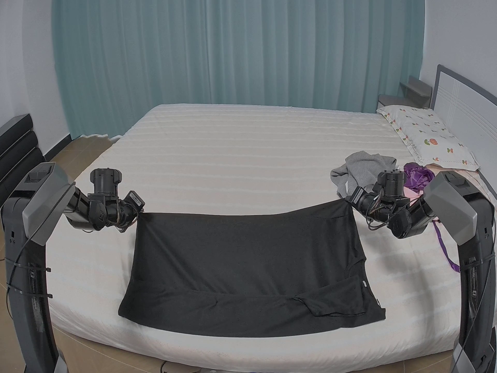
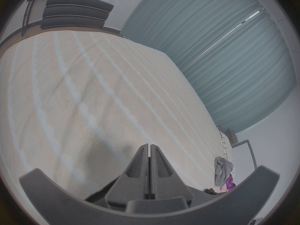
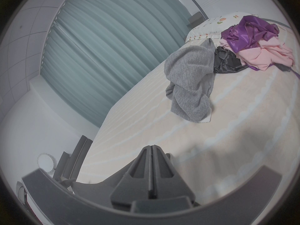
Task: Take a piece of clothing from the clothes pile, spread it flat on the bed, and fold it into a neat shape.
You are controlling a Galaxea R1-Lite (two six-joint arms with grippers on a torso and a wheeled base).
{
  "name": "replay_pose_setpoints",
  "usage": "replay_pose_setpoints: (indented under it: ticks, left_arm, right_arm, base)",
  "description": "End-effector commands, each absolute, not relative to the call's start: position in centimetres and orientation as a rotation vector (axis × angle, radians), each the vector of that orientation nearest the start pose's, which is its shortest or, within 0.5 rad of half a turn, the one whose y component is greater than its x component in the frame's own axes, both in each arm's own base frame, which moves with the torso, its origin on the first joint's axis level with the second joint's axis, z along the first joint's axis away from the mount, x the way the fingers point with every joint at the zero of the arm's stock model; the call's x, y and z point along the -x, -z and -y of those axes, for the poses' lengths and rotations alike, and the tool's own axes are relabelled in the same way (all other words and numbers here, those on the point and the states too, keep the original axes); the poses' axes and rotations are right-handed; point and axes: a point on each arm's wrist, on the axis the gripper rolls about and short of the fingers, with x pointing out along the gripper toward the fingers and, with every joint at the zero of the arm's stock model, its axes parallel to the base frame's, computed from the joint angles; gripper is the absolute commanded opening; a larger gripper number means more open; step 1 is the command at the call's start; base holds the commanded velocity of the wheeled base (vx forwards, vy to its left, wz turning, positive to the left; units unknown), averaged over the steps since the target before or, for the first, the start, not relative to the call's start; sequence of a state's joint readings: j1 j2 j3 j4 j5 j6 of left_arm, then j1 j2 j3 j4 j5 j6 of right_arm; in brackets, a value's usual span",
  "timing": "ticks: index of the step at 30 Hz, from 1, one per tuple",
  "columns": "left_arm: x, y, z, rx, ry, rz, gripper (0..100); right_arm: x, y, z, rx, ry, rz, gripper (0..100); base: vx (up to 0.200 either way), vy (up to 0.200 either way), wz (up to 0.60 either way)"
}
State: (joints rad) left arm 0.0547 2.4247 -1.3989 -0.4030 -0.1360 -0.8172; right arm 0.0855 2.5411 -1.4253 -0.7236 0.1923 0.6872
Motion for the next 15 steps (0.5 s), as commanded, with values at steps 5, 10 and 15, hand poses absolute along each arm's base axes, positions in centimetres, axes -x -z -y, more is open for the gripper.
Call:
replay_pose_setpoints:
  ticks: [5,10,15]
  left_arm:
    - [-44.7,-4.2,-1.8,0.841,-0.172,-0.626,0]
    - [-44.4,-4.8,-1.9,0.844,-0.173,-0.619,0]
    - [-44.4,-4.7,-1.9,0.85,-0.171,-0.622,0]
  right_arm:
    - [-46.6,-2.2,-4.5,-0.7,-0.143,-0.498,0]
    - [-45.8,-2.3,-4.5,-0.705,-0.144,-0.519,0]
    - [-46.0,-2.8,-4.5,-0.71,-0.15,-0.492,0]
  base:
    - [0.0,0.0,0.0]
    - [0.0,0.0,0.0]
    - [0.0,0.0,0.0]
